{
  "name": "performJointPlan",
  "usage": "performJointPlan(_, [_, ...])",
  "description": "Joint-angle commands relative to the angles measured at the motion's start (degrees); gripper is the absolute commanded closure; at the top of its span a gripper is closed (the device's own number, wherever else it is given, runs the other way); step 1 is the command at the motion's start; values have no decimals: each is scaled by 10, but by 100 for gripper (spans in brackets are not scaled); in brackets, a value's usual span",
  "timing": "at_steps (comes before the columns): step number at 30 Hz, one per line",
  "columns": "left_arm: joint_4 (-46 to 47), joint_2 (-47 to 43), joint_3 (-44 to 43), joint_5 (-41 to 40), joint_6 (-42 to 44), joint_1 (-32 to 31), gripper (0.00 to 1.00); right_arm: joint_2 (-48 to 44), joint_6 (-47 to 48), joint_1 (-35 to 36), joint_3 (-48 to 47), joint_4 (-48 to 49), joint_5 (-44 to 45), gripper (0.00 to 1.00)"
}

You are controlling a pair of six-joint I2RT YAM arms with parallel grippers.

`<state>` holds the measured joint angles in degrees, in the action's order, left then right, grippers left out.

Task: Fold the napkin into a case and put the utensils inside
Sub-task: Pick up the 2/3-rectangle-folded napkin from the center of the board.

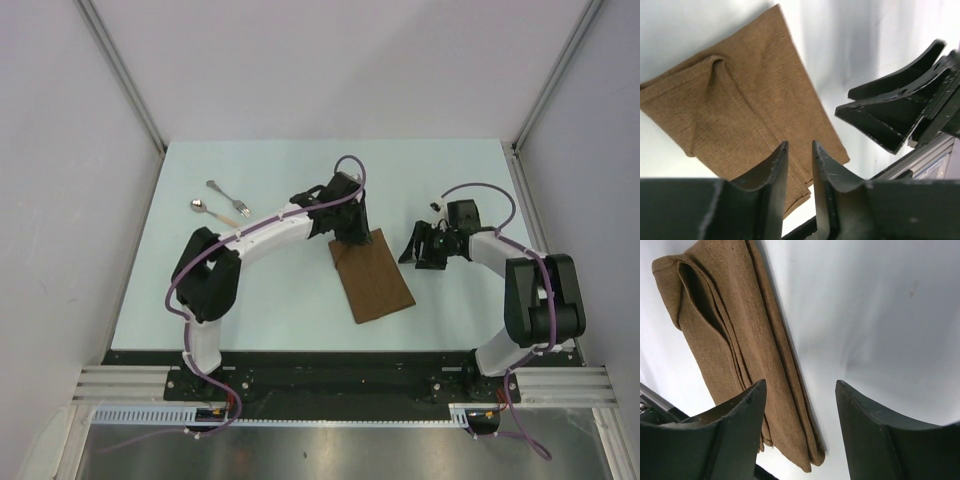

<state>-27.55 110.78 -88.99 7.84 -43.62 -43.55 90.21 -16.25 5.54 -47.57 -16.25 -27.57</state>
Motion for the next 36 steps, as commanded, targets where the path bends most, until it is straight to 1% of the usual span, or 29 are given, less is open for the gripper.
performJointPlan(1, [-10, 9, 7, 9, -10, -1, 73, 19, 37, 27, -46, -4, 21, 39])
performJointPlan(3, [17, 7, 20, 48, -4, -3, 73, 10, 32, 38, -42, -15, 39, 39])
performJointPlan(5, [43, -2, 34, 68, 6, -14, 69, -6, 10, 33, -16, -15, 44, 39])
performJointPlan(6, [50, -7, 39, 67, 12, -19, 63, -24, -3, 29, -8, -17, 43, 38])
performJointPlan(8, [71, -22, 59, 61, 30, -36, 59, -43, -40, 17, 24, -12, 33, 37])
performJointPlan(9, [80, -29, 68, 56, 35, -43, 57, -57, -58, -3, 35, -13, 37, 37])
performJointPlan(10, [89, -45, 78, 48, 47, -56, 55, -82, -75, -16, 56, -16, 44, 37])
performJointPlan(11, [105, -52, 94, 34, 54, -64, 51, -97, -113, -26, 64, -19, 58, 36])
performJointPlan(12, [103, -56, 98, -2, 58, -73, 50, -110, -127, -47, 71, -30, 66, 35])
performJointPlan(13, [90, -56, 97, -28, 61, -93, 49, -139, -138, -51, 78, -33, 73, 35])
performJointPlan(15, [68, -44, 79, -75, 50, -111, 48, -162, -146, -52, 85, -38, 101, 32])
performJointPlan(16, [41, -37, 67, -93, 43, -129, 48, -177, -145, -51, 85, -41, 120, 32])
performJointPlan(17, [27, -18, 41, -105, 40, -137, 48, -179, -127, -51, 80, -41, 120, 32])
performJointPlan(18, [11, -8, 28, -121, 34, -146, 48, -177, -121, -54, 76, -43, 119, 31])
performJointPlan(19, [-11, 1, 2, -124, 35, -160, 50, -167, -114, -66, 69, -48, 104, 32])
performJointPlan(21, [-48, 17, -19, -139, 26, -169, 54, -153, -83, -66, 60, -45, 66, 32])
performJointPlan(22, [-44, 10, -9, -140, 19, -168, 57, -142, -79, -66, 61, -31, 36, 32])
performJointPlan(23, [-30, -15, 6, -141, 18, -167, 58, -138, -69, -62, 71, -17, 17, 34])
performJointPlan(24, [14, -35, 24, -139, 21, -165, 58, -134, -68, -57, 78, -2, 4, 34])
performJointPlan(25, [34, -54, 62, -139, 24, -164, 56, -120, -64, -36, 79, 18, 7, 34])
performJointPlan(26, [54, -89, 78, -141, 31, -162, 54, -111, -52, -25, 75, 25, 11, 34])
performJointPlan(27, [78, -102, 89, -145, 34, -160, 53, -98, -47, -12, 71, 32, 16, 34])
performJointPlan(28, [81, -111, 103, -146, 36, -157, 50, -88, -42, 15, 64, 40, 34, 34])
performJointPlan(29, [85, -130, 107, -143, 41, -154, 49, -63, -36, 27, 55, 41, 43, 34])
performJointPlan(32, [90, -151, 125, -136, 42, -140, 48, -21, -19, 71, 17, 53, 81, 34])
performJointPlan(35, [92, -172, 152, -112, 35, -114, 49, 18, -4, 94, -37, 40, 121, 33])
performJointPlan(36, [95, -180, 162, -101, 32, -96, 49, 26, 3, 97, -65, 32, 138, 33])
